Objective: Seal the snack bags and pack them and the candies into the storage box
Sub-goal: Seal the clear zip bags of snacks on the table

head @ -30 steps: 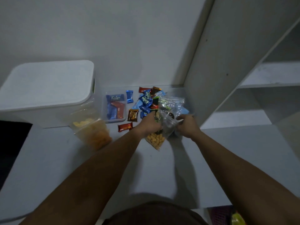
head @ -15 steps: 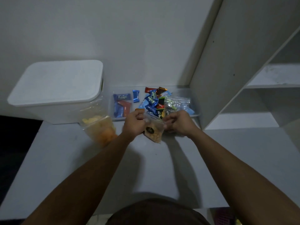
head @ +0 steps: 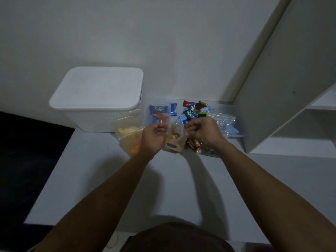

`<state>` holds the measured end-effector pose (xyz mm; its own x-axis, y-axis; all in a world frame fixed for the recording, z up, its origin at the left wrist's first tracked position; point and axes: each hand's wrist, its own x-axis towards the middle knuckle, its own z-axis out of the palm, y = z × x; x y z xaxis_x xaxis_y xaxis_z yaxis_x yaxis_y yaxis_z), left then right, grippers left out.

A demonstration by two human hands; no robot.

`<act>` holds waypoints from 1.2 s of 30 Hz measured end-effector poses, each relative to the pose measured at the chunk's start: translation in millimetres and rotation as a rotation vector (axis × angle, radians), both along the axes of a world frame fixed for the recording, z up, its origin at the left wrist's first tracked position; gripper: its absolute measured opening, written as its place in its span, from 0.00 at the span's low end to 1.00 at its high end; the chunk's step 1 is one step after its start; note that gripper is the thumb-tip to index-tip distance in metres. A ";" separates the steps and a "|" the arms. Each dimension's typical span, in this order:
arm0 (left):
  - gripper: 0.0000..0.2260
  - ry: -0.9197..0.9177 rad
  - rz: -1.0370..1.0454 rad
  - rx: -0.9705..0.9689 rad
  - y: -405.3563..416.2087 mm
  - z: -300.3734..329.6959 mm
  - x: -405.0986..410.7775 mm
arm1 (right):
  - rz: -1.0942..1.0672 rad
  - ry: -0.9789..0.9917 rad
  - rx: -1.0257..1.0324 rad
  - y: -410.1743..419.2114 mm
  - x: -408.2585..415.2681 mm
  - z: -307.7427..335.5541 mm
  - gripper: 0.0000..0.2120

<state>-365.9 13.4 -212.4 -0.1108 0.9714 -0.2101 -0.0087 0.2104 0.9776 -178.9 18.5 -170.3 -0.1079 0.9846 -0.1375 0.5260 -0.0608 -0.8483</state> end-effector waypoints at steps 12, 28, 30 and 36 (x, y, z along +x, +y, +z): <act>0.05 0.266 0.135 0.144 -2.1 20.3 -20.8 | -0.141 -0.111 0.276 7.6 -14.2 5.6 0.08; 0.06 0.281 -0.020 0.194 12.5 39.6 -17.9 | -0.212 0.056 0.230 16.1 -13.1 14.8 0.07; 0.07 0.306 -0.023 0.192 15.3 40.3 -16.1 | -0.182 0.033 0.245 17.3 -11.5 16.0 0.08; 0.12 0.329 0.019 0.263 16.6 43.8 -9.7 | -0.118 0.034 0.243 16.4 -8.2 17.2 0.12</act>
